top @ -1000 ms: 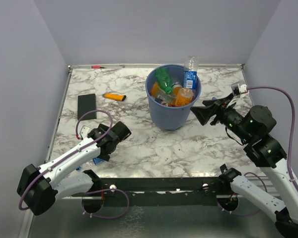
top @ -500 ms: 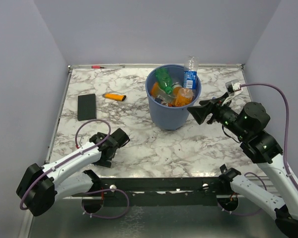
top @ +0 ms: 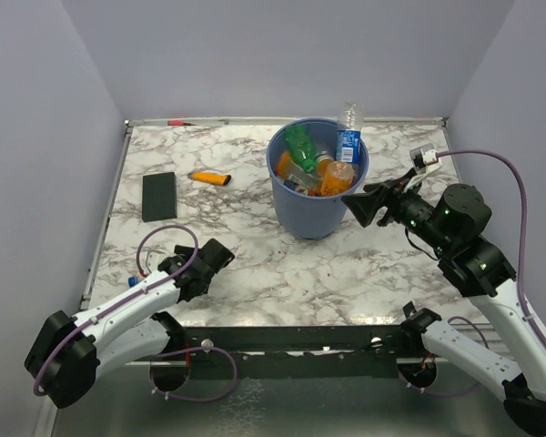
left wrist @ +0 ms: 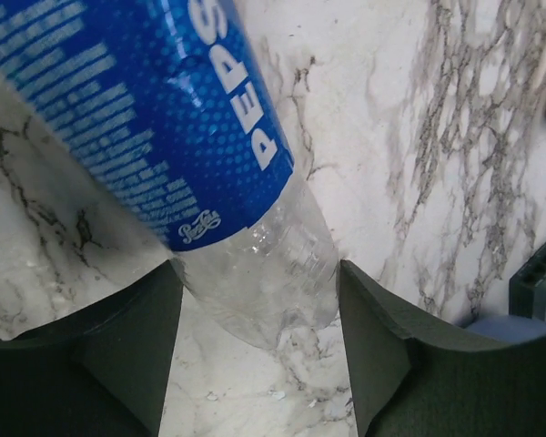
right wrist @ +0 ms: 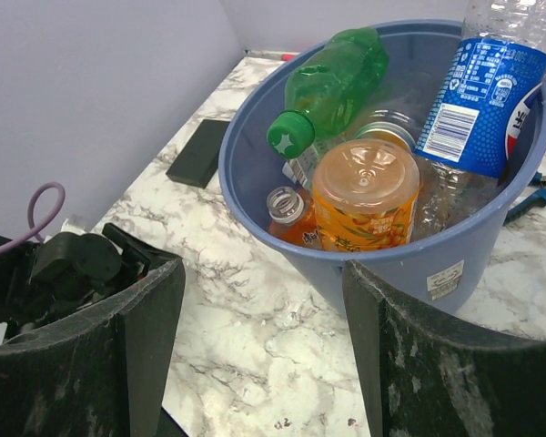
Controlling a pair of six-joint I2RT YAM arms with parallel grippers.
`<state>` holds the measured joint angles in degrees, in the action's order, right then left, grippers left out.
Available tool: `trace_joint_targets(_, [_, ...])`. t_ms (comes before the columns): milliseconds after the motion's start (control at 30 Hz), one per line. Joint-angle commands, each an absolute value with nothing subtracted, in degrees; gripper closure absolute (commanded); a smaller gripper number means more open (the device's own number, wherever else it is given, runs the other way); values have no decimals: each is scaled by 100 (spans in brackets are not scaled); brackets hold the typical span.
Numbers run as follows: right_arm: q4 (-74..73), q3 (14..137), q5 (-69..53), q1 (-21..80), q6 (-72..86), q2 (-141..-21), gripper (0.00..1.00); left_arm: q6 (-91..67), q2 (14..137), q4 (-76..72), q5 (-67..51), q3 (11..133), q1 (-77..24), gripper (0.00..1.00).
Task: Put the plastic bottles in the bin
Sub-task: Pick up the plastic bottle from the corner of the board.
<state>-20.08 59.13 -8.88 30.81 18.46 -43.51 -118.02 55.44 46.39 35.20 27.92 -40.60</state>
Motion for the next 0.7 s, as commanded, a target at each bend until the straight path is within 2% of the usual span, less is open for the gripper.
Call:
trace_joint_targets(0, [-2223,6163,-952,3113,1863,-4342,26,-11474,5519,3987,3656,2375,-3940,40])
trace_joint_targets(167, [-2302,6254,-880,3119,1823,-4367,27,-11256,5308,3817,3622,2268,-3920,69])
trace_joint_targets(467, [-2375,6499,-785,3117,1744,-4443,26,-10780,4160,4482,3543,2620,-3926,100])
trace_joint_targets(567, [-2453,6674,-750,3124,1682,-4471,26,-9998,3796,4616,3626,3187,-3932,100])
trace_joint_targets(667, [-2470,6858,-776,3119,1638,-4528,26,-8514,3953,4463,3948,4273,-3935,100])
